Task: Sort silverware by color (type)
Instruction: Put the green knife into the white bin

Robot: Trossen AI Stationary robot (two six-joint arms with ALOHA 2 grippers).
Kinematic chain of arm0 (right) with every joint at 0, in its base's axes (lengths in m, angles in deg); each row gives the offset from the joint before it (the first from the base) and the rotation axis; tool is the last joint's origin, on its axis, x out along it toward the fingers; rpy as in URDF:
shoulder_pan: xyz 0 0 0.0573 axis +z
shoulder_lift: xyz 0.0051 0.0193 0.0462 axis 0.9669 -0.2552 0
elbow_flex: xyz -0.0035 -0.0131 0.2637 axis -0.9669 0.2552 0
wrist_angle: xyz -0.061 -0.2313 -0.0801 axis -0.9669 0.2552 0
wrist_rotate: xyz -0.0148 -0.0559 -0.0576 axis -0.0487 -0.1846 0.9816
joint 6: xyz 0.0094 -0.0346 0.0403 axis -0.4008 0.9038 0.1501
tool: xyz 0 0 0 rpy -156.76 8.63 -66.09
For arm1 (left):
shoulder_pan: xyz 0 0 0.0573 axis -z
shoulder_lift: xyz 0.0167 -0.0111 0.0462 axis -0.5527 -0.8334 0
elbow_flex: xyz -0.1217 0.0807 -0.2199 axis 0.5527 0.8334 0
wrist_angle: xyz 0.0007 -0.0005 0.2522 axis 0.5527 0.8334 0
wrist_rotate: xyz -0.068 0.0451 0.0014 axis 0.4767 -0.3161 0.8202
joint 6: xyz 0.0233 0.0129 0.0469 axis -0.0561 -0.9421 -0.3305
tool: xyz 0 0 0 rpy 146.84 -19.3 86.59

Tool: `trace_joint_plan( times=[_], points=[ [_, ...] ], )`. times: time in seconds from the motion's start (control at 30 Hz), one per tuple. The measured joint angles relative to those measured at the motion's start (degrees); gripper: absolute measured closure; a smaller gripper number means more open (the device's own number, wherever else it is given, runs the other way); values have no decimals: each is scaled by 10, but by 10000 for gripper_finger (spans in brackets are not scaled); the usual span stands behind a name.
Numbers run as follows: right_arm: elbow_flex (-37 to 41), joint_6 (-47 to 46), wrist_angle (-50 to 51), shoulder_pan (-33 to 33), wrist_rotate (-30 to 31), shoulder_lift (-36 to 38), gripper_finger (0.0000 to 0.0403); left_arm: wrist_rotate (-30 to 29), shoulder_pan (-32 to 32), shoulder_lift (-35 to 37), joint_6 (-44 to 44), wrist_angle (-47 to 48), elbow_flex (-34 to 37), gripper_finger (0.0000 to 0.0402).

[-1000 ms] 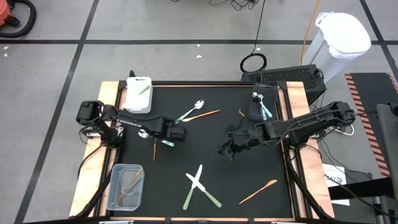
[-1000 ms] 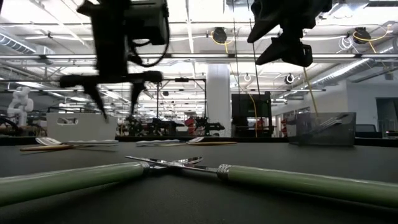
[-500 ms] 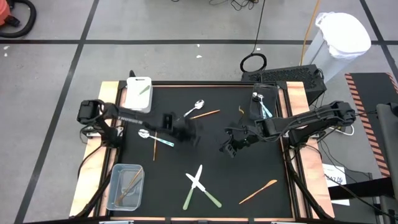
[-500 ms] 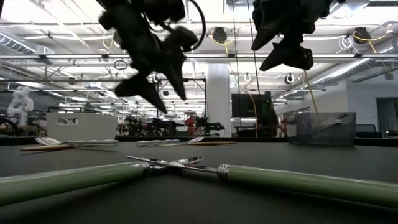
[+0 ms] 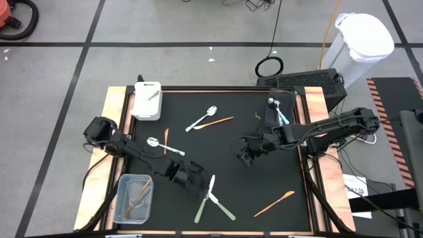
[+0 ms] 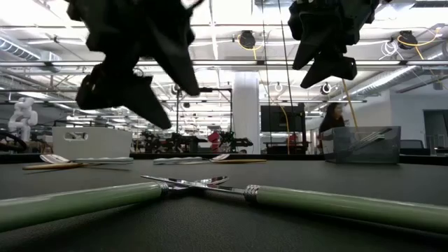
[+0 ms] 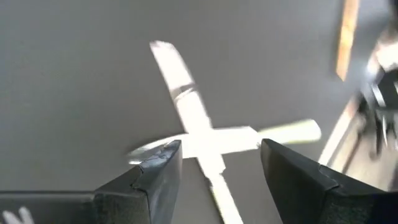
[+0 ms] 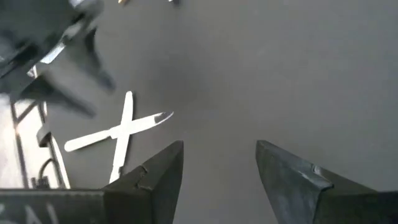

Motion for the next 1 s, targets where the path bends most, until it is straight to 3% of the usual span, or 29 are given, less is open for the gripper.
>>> trace_joint_plan(
  times=[0.17,0.27,0.37,0.57,0.73,0.83,1.0],
  points=[
    [0,-13,-11,-2,-28,0,206,-1,31,-15,-186,-98,-1,183],
    [0,-42,-22,24,-42,0,206,-21,38,-15,-218,-105,-8,183],
    [0,-73,-20,70,-10,-4,206,-52,34,-14,-222,-99,-11,183],
    [0,-130,-30,169,105,-42,206,-57,14,-14,-161,-91,-19,183],
    [0,-133,-84,227,107,-107,206,-1,5,-6,-56,-88,-19,183],
    [0,-143,-126,251,111,-145,206,50,8,2,-37,-87,-18,183],
    [-22,-197,-135,279,137,-200,206,62,27,23,-22,-70,-18,183]
  ],
)
